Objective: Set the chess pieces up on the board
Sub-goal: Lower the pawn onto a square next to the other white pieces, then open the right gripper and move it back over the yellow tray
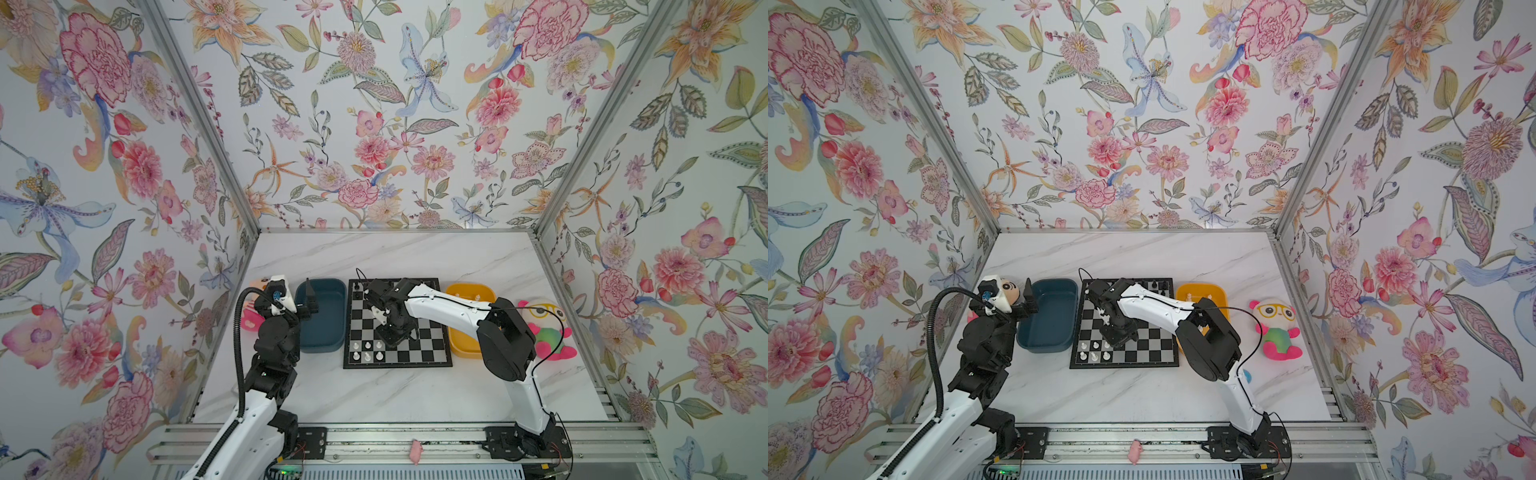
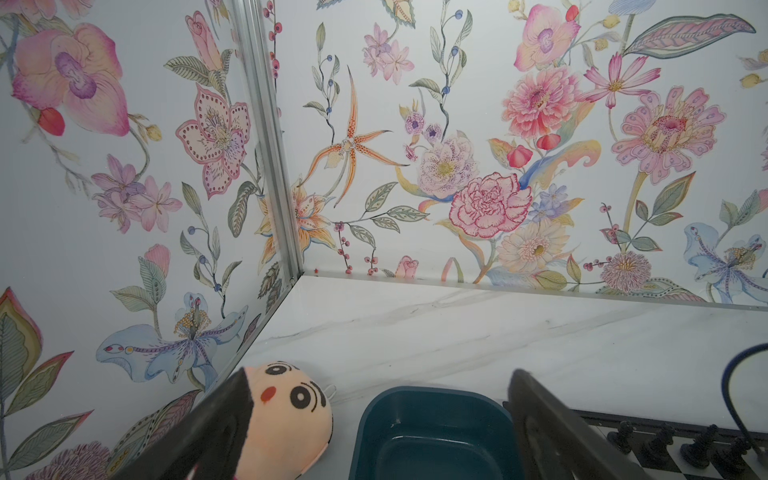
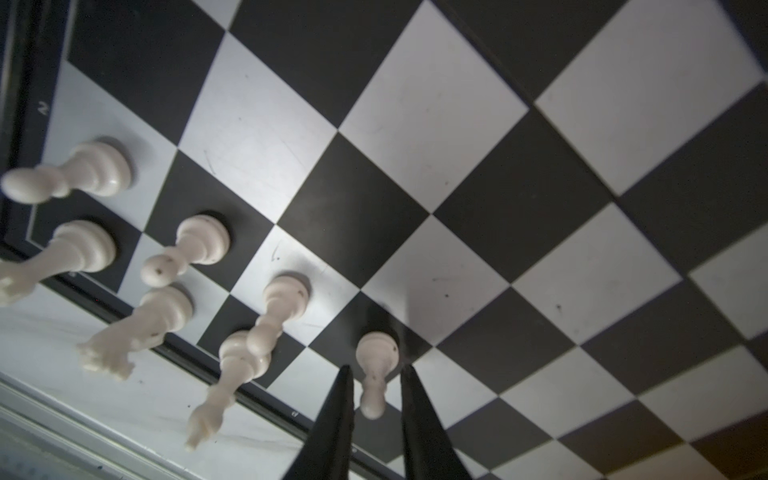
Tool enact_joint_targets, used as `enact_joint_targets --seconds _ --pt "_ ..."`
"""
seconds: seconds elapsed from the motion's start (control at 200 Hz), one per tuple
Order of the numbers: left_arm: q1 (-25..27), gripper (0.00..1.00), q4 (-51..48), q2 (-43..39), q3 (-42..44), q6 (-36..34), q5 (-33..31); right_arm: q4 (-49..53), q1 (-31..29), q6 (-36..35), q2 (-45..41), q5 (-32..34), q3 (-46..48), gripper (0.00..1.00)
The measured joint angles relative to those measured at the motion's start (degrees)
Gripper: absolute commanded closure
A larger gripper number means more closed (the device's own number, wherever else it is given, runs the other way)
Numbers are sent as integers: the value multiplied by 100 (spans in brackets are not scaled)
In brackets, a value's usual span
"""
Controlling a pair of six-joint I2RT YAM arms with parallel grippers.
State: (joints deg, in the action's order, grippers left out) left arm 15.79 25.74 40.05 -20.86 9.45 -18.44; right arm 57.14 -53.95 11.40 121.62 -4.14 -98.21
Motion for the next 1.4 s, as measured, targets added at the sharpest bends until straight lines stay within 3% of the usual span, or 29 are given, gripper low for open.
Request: enact_joint_targets --seconds 0.3,0.485,0.846,1.176,1.401 --pt "-2 3 0 0 0 0 0 2 4 42 -109 28 7 70" --pt "0 3 2 0 0 0 0 -20 195 70 -776 157 160 68" --pt "0 3 4 269 0 0 0 -46 1565 76 -2055 813 844 71" --pt "-2 3 7 765 -118 -7 -24 -358 2929 -205 -2103 1023 1342 70" --pt "0 3 9 1132 -262 -26 -22 -831 3248 -330 -1838 903 1360 68"
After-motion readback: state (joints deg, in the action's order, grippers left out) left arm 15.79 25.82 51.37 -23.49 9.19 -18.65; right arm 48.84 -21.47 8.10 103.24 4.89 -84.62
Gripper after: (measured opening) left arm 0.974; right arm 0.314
